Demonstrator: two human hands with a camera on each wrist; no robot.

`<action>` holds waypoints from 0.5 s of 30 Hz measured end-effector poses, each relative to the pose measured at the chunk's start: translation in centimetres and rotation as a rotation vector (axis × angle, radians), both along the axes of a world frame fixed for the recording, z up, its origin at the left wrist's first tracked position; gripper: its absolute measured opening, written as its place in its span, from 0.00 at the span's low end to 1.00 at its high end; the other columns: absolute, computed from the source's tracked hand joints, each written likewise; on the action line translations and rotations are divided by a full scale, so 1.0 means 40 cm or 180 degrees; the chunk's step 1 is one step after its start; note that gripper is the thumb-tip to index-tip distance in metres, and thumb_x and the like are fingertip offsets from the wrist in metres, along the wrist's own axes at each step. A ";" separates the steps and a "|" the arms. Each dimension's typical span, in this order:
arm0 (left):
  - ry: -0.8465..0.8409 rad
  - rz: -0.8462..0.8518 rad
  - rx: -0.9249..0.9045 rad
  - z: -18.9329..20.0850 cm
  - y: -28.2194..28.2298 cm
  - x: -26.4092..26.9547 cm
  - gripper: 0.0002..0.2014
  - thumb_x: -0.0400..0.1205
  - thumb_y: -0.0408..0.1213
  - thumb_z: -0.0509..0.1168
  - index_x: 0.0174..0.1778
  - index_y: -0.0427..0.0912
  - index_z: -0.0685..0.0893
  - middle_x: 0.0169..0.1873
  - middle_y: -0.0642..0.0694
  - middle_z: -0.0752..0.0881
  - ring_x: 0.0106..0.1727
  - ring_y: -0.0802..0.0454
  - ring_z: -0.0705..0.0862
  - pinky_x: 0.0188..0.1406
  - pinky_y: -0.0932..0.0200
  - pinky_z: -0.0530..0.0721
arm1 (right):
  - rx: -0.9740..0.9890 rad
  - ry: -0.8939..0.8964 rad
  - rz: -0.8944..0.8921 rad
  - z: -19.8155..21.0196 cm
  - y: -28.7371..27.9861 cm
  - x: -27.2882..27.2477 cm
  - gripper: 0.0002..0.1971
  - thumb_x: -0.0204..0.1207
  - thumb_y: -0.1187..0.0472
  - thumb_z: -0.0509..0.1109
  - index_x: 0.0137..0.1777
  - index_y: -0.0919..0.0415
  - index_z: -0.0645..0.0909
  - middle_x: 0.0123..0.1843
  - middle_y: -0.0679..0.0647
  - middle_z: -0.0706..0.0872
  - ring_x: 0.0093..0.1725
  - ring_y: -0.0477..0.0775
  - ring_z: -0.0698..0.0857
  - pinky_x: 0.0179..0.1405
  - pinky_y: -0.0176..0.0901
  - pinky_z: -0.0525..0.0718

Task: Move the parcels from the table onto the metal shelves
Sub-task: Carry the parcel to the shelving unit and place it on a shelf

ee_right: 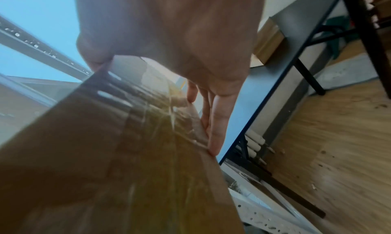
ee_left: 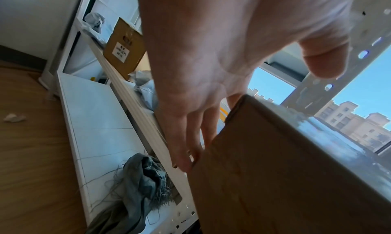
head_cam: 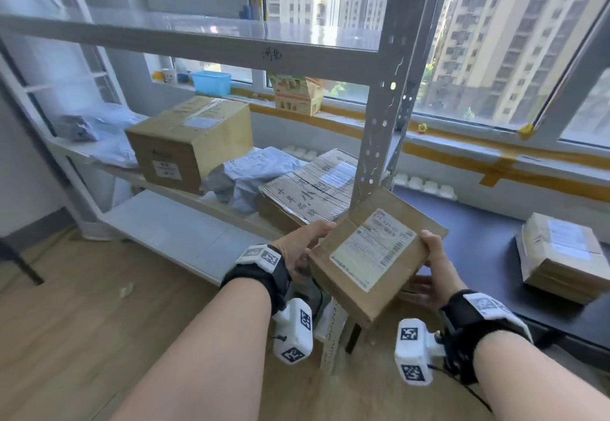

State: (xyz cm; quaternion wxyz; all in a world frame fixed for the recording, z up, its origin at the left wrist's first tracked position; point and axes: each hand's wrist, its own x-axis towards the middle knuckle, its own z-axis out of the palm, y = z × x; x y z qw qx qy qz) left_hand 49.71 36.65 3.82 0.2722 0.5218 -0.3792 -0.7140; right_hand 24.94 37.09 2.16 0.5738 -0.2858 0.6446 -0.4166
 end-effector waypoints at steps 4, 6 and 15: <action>0.0023 0.0189 0.0036 0.023 0.034 0.021 0.25 0.80 0.56 0.62 0.52 0.35 0.87 0.35 0.44 0.87 0.25 0.50 0.86 0.35 0.60 0.82 | 0.0038 -0.0103 0.0213 0.009 0.040 0.063 0.42 0.65 0.28 0.66 0.66 0.62 0.74 0.59 0.72 0.85 0.51 0.69 0.88 0.37 0.55 0.88; -0.0022 0.0149 -0.0066 0.018 0.045 0.050 0.22 0.84 0.55 0.57 0.42 0.40 0.85 0.24 0.45 0.88 0.19 0.52 0.86 0.23 0.66 0.84 | 0.0010 -0.0032 0.0390 0.026 0.048 0.097 0.39 0.69 0.29 0.64 0.66 0.63 0.75 0.59 0.73 0.86 0.52 0.69 0.88 0.37 0.53 0.88; 0.0189 0.0753 -0.0524 0.148 0.125 0.277 0.18 0.84 0.53 0.58 0.44 0.43 0.85 0.26 0.45 0.90 0.22 0.50 0.88 0.26 0.63 0.85 | -0.0324 0.0019 0.1364 0.206 0.033 0.331 0.29 0.72 0.32 0.66 0.60 0.55 0.79 0.57 0.65 0.87 0.51 0.66 0.88 0.52 0.59 0.89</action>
